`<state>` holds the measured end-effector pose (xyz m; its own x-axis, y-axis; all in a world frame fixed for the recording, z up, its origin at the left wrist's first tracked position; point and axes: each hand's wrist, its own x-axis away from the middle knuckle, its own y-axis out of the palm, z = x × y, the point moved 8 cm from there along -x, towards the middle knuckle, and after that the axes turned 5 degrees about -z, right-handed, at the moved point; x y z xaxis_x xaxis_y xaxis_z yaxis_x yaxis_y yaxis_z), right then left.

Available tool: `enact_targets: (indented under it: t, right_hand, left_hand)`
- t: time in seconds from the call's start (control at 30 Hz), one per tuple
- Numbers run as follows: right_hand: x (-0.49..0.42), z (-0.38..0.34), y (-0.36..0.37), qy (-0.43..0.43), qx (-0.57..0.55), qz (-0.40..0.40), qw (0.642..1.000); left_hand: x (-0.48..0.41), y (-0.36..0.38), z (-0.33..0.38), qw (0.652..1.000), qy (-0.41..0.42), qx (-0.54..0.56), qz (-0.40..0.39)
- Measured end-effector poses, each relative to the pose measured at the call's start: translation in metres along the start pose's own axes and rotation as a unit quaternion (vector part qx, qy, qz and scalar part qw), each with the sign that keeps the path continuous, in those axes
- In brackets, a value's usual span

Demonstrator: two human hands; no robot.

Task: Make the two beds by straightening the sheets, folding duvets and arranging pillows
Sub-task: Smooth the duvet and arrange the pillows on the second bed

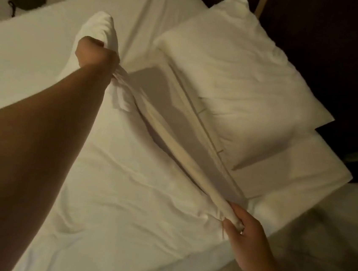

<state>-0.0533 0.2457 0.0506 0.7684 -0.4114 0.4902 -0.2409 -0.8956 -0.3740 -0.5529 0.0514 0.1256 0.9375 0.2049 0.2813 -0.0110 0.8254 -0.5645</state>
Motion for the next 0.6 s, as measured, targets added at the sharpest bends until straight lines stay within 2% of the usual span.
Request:
enact_targets:
  t: [0.17, 0.47, 0.53, 0.6]
  right_hand:
    - [-0.059, 0.046, -0.041, 0.055, 0.012, 0.01, 0.998]
    - [-0.112, 0.126, -0.074, 0.132, 0.01, -0.03, 0.991]
    - [-0.119, 0.134, -0.076, 0.142, 0.007, -0.043, 0.989]
    - [-0.124, 0.135, -0.078, 0.149, 0.022, -0.042, 0.988]
  left_hand:
    - [-0.025, 0.089, 0.006, 0.998, -0.02, -0.057, 0.005]
    - [-0.024, 0.21, 0.002, 0.996, 0.031, -0.077, 0.02]
    - [-0.02, 0.231, -0.003, 0.998, 0.033, -0.048, -0.002]
    - [-0.011, 0.252, -0.006, 0.997, 0.034, -0.025, -0.062]
